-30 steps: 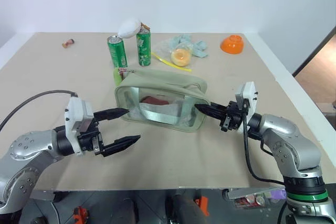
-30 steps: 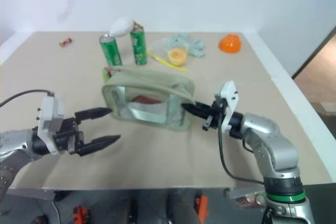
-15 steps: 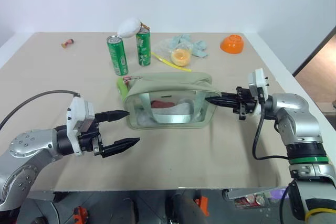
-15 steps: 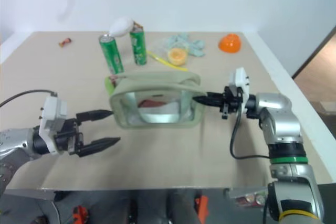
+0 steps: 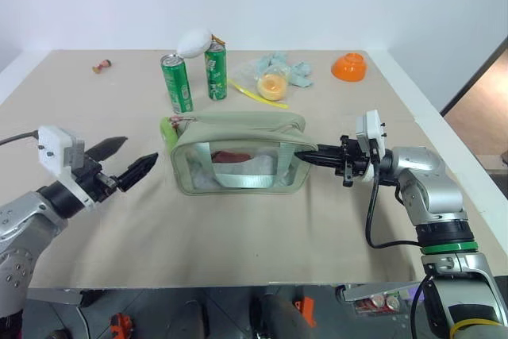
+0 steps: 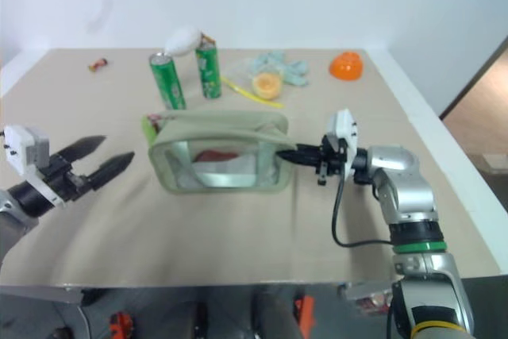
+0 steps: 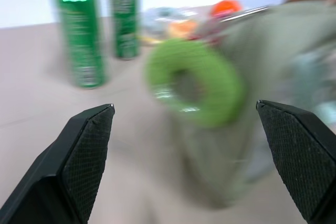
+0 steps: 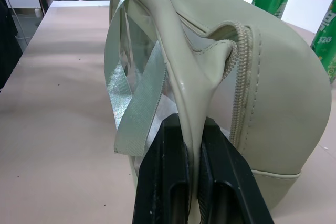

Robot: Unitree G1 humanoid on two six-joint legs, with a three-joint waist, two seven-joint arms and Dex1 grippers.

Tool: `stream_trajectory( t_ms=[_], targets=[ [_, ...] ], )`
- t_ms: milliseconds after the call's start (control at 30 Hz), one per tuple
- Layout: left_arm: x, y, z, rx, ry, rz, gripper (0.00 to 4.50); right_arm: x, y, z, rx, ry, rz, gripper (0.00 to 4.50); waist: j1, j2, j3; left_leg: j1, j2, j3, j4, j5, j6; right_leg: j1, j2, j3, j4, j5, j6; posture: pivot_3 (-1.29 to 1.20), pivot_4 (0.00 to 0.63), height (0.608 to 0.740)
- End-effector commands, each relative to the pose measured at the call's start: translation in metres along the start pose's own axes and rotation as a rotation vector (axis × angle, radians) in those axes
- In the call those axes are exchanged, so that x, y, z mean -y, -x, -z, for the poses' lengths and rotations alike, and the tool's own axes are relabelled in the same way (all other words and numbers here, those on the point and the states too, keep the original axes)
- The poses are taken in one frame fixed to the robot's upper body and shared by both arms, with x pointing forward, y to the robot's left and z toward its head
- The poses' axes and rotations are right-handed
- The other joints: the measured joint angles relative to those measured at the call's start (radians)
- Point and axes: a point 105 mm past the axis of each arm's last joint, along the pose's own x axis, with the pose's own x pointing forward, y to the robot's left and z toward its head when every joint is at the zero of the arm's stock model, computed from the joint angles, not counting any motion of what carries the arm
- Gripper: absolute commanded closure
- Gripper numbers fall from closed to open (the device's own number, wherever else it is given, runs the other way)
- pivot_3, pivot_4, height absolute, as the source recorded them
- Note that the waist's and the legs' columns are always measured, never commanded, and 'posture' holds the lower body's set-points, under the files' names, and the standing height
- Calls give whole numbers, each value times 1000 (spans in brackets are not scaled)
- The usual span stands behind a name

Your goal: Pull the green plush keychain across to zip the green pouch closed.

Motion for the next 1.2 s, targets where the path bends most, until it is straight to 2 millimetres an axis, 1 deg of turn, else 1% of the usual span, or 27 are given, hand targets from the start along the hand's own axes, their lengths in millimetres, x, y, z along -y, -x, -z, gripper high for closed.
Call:
stream_trajectory(
  t_ms=[33, 133, 267, 400, 600, 700, 733, 800, 867, 900, 1067, 1200],
  targets=[
    [-4, -11, -12, 41, -94, 26, 0, -1, -3, -12, 20, 45, -12, 4442, 1, 0, 0, 0, 0, 0, 0, 0, 0, 0, 0, 0, 0, 0, 0, 0, 150, 740],
    [7, -28, -12, 36, -75, 160, 0, -2, -4, -13, 16, 57, -23, 4442, 2, 0, 0, 0, 0, 0, 0, 0, 0, 0, 0, 0, 0, 0, 0, 0, 150, 740],
    [9, -37, -10, 24, -52, 212, 0, 0, -4, -14, 12, 68, -16, 4442, -5, 0, 0, -1, 0, 1, -1, 0, 0, -1, 0, 2, 0, 0, 0, 0, 150, 740],
    [11, -42, -7, 13, -27, 256, 0, 0, -2, -14, 10, 72, -9, 4442, -5, 0, 0, -1, 0, 1, -1, 0, 0, -1, 0, 1, 0, 0, 0, 0, 150, 740],
    [17, -43, -4, -20, 23, 350, 0, 1, 0, -14, 0, 78, 4, 4442, -5, 0, 0, -1, 0, 1, 0, 0, 0, -1, 0, 1, 0, 0, 0, 0, 150, 740],
    [14, -45, -3, -24, 11, 343, 725, 1, 1, -14, -1, 79, 10, 4500, -4, 0, 0, -2, 0, 1, 0, 0, 0, -1, 0, 1, 0, 0, 0, 0, 150, 740],
    [13, -46, -2, -25, 7, 342, 1153, 1, 1, -14, -2, 79, 11, 4500, -5, 0, 0, -1, 0, 1, 0, 0, 0, -1, 0, 1, 0, 0, 0, 0, 150, 740],
    [12, -49, -1, -27, 1, 339, 1733, 1, 2, -14, -5, 79, 13, 4500, -5, 0, 0, -1, 0, 1, 0, 0, 0, -1, 0, 1, 0, 0, 0, 0, 150, 740],
    [12, -51, 1, -27, 0, 338, 2411, 2, 2, -14, -7, 80, 14, 4500, -4, 0, 0, -2, 0, 1, 0, 0, 0, -1, 0, 1, 0, 0, 0, 0, 150, 740],
    [12, -52, 2, -29, -2, 337, 2830, 2, 3, -14, -9, 81, 14, 4500, -4, 0, 0, -2, 0, 1, 0, 0, 0, -1, 0, 1, 0, 0, 0, 0, 150, 740],
    [13, -54, 5, -33, -14, 340, 4466, 2, 5, -14, -17, 84, 16, 4500, -3, 0, 0, -2, -1, 1, 0, 0, 0, -1, 0, 0, 0, 0, 0, 0, 150, 740],
    [13, -56, 2, -13, -34, 335, 4466, 3, 6, -14, -24, 84, 16, 4500, 0, 0, 0, -2, -1, 1, 0, 0, 0, -1, -1, 0, 0, 0, 1, 0, 150, 740]
  ],
)
